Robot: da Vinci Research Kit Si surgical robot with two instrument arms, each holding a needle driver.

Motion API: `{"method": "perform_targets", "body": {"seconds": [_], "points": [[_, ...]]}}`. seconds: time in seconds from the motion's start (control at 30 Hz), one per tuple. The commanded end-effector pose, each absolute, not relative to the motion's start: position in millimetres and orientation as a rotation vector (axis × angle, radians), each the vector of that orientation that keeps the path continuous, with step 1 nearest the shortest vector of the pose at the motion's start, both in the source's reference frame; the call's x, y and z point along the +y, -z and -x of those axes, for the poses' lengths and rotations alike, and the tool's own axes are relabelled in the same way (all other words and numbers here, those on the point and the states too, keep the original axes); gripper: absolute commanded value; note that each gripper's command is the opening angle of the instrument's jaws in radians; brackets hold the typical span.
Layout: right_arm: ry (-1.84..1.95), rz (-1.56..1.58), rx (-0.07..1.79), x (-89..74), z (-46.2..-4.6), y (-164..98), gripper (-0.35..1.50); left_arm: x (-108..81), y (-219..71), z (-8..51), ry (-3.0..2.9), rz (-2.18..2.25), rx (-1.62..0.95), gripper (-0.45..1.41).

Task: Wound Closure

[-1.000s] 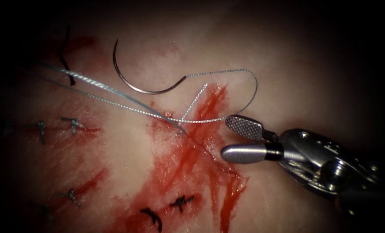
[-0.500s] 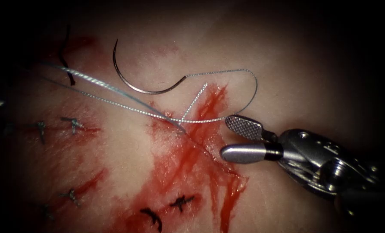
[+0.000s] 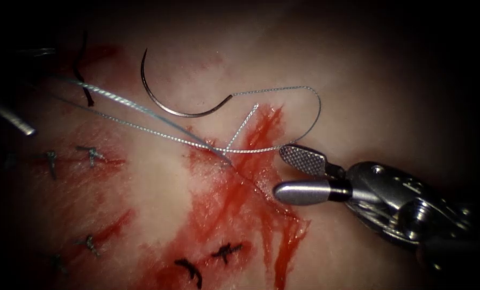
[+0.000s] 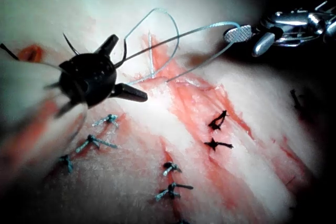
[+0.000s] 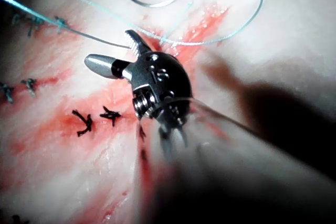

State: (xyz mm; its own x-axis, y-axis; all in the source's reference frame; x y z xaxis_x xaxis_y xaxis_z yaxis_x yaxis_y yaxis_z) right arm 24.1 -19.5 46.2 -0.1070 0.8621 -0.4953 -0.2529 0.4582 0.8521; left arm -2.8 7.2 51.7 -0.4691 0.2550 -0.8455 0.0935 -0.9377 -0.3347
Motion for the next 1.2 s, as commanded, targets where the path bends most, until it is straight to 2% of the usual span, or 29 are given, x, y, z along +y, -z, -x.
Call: {"method": "perform_targets", "body": {"seconds": [0.03,0.13,0.27,0.3,0.33,0.4,0.5,0.6,0.73,0.8,0.87,1.0,1.03,1.07,1.1,1.13,1.2], "points": [[-1.040,-0.594,1.362,-19.7,-24.9,-46.4,1.25,7.2,-52.4,3.4,-2.525,1.524,-0.556,0.92],[-1.038,-0.597,1.362,-19.7,-24.9,-46.4,1.26,7.3,-52.6,3.2,-2.473,1.456,-0.615,0.82],[-1.035,-0.600,1.362,-19.8,-24.9,-46.3,1.26,7.1,-52.5,3.0,-2.404,1.390,-0.668,0.33],[-1.035,-0.600,1.362,-19.8,-24.9,-46.3,1.26,7.1,-52.4,3.0,-2.369,1.357,-0.695,0.04],[-1.033,-0.602,1.362,-19.8,-25.0,-46.3,1.26,7.2,-52.4,3.0,-2.364,1.353,-0.699,-0.33],[-1.033,-0.602,1.362,-19.8,-25.0,-46.3,1.26,7.2,-52.3,3.0,-2.365,1.354,-0.701,-0.45],[-1.033,-0.602,1.362,-19.8,-25.0,-46.3,1.26,6.8,-52.2,3.0,-2.298,1.275,-0.712,-0.45],[-1.033,-0.602,1.362,-19.8,-25.0,-46.3,1.26,6.5,-51.9,2.9,-2.159,1.127,-0.608,-0.45],[-1.038,-0.604,1.361,-19.5,-24.9,-46.0,1.23,7.0,-51.6,3.7,-2.176,1.133,-0.591,-0.45],[-1.041,-0.605,1.361,-19.2,-24.7,-45.9,1.13,7.2,-51.7,4.3,-2.214,1.150,-0.555,-0.45],[-1.045,-0.608,1.360,-18.8,-24.3,-45.8,0.88,7.8,-52.1,5.3,-2.252,1.170,-0.510,-0.45],[-1.071,-0.594,1.360,-17.6,-23.6,-45.9,0.69,8.8,-53.1,7.3,-2.369,1.229,-0.386,-0.45],[-1.088,-0.578,1.359,-17.1,-23.5,-46.0,0.52,9.0,-53.4,8.0,-2.399,1.244,-0.354,-0.45],[-1.108,-0.562,1.357,-16.5,-23.4,-46.1,0.04,9.1,-53.7,8.5,-2.416,1.251,-0.334,-0.45],[-1.133,-0.556,1.353,-16.0,-23.2,-46.3,-0.27,9.3,-53.9,8.9,-2.428,1.255,-0.318,-0.45],[-1.170,-0.556,1.348,-15.6,-23.0,-46.4,-0.35,9.4,-54.2,9.5,-2.441,1.254,-0.301,-0.45],[-1.257,-0.501,1.340,-15.1,-22.4,-47.2,-0.35,9.7,-54.4,10.4,-2.477,1.301,-0.233,-0.45]]}}
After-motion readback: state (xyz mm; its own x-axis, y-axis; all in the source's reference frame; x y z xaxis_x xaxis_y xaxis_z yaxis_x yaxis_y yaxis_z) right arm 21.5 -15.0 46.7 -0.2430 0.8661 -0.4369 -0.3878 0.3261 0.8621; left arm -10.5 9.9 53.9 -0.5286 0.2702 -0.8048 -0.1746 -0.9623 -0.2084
